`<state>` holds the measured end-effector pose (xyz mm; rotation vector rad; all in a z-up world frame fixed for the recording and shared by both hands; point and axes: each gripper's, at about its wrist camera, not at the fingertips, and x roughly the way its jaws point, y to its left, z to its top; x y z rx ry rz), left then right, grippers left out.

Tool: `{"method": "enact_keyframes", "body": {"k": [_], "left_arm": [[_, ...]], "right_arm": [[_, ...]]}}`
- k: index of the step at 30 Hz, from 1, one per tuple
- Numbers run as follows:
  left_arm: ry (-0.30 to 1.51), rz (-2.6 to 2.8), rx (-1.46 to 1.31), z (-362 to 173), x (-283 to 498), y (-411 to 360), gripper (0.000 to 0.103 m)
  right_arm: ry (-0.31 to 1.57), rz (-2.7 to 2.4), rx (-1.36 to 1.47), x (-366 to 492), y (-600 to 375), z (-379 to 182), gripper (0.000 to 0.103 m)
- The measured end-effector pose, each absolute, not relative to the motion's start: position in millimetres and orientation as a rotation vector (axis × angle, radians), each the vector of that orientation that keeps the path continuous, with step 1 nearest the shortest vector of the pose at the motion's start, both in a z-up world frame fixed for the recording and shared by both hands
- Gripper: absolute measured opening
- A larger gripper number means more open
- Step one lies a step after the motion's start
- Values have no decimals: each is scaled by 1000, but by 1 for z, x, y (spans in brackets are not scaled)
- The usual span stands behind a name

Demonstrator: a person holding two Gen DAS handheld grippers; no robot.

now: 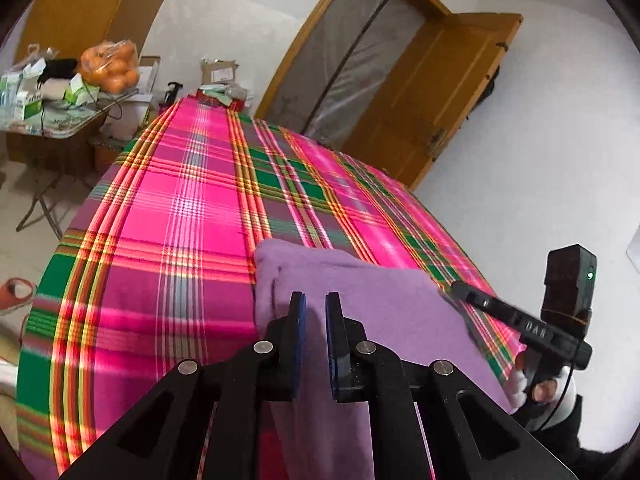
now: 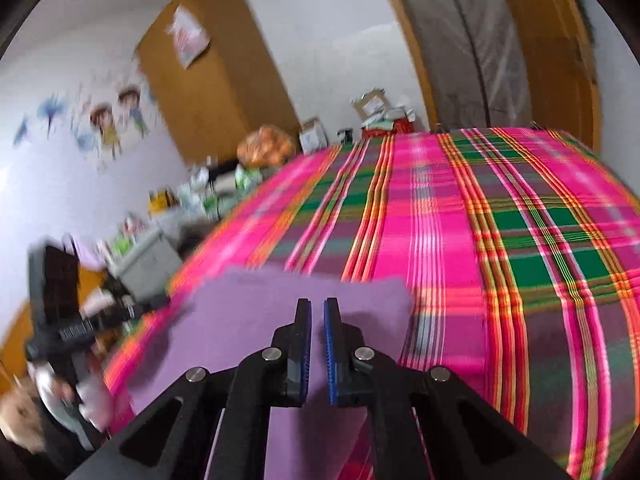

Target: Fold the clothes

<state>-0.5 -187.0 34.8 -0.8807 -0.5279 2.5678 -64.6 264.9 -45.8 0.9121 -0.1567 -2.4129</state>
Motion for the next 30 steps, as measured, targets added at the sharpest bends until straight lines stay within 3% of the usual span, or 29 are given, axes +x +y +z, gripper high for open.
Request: {"method": "enact_keyframes", "body": {"k": [3,10,13,19,25,30], "left_arm": [[-462,2557,-932,25,-3,-175,11],[-438,2566,-1015,16,-9,-168,11],[-454,2567,-990,17,3,-171,11],[-491,2524,-968,9,32,-171,11],[-481,2569,-939,12,47,-170,11],[-541,2553,-930,3,56,-178,11]], "right_arm": [[-54,-2413,974,-61,253,-54,7],[-95,-2392,1036,-70,254,-60,5],[-156,-2396,1028,-56,261,-54,5],[-24,-2418,974,-12,258,-60,6],[-101,-2440,939,5,268,-53,6],[7,-2467,868,20,263,-63,6]]}}
